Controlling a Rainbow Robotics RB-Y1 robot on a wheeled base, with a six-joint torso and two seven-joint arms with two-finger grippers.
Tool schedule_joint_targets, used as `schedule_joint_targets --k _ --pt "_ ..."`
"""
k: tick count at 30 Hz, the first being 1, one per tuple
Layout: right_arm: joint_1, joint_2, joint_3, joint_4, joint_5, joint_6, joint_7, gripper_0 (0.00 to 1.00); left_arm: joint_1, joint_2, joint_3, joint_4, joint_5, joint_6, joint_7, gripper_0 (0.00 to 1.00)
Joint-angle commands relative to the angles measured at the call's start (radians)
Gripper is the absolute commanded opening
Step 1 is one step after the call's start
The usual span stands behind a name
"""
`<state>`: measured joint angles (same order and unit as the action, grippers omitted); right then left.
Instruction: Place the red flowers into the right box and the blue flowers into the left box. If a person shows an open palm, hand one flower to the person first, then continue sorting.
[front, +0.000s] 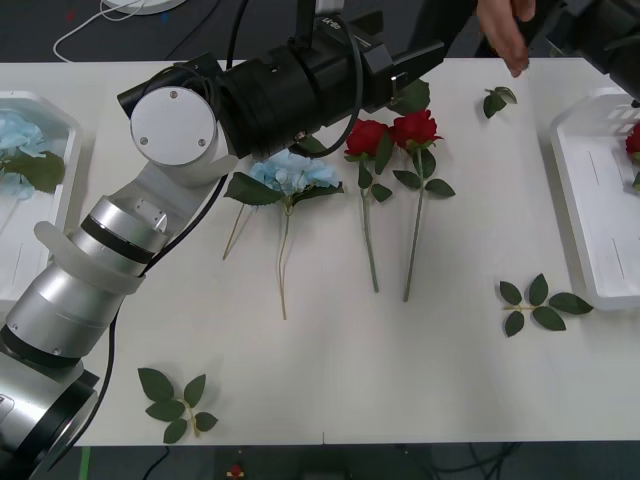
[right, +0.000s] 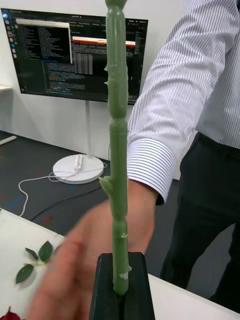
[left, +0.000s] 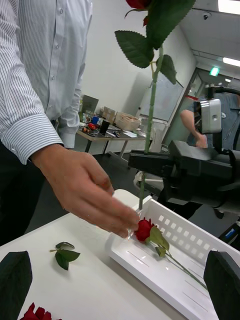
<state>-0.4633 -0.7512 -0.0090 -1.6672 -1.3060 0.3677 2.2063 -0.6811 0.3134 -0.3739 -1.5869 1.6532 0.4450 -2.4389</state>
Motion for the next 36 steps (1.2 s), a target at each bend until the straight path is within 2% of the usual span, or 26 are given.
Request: schedule_joint_targets --k 1,15,16,17,18,19,36 --pt "-0.09 0.059 0.011 0.04 0.071 -0.018 -0.022 0.0 -0.034 -0.007 -0.011 -0.019 0.004 0.006 -0.029 1.0" --pt "-0.112 0.084 0.021 0.066 0.093 -0.02 -0.023 0.0 -0.034 -0.007 -0.011 -0.019 0.004 0.006 -0.029 1.0" --pt "-0.112 0.085 0.021 0.066 0.091 -0.018 -0.023 0.07 -0.034 -0.007 -0.011 -0.019 0.004 0.006 -0.029 1.0" --pt "-0.112 0.084 0.021 0.064 0.091 -0.018 -0.025 0.25 -0.034 -0.007 -0.011 -0.019 0.004 0.006 -0.029 1.0" --pt "-0.112 0.085 0.021 0.066 0.091 -0.018 -0.025 0.74 -0.034 -0.007 -0.011 -0.019 0.004 0.006 -0.029 1.0" --pt "-0.112 0.085 0.02 0.066 0.09 -0.02 -0.025 1.0 -0.034 -0.007 -0.011 -0.019 0.004 0.006 -0.029 1.0" --pt "-0.106 0.085 0.021 0.064 0.086 -0.026 -0.022 1.0 -0.034 -0.007 -0.011 -0.019 0.004 0.006 -0.029 1.0"
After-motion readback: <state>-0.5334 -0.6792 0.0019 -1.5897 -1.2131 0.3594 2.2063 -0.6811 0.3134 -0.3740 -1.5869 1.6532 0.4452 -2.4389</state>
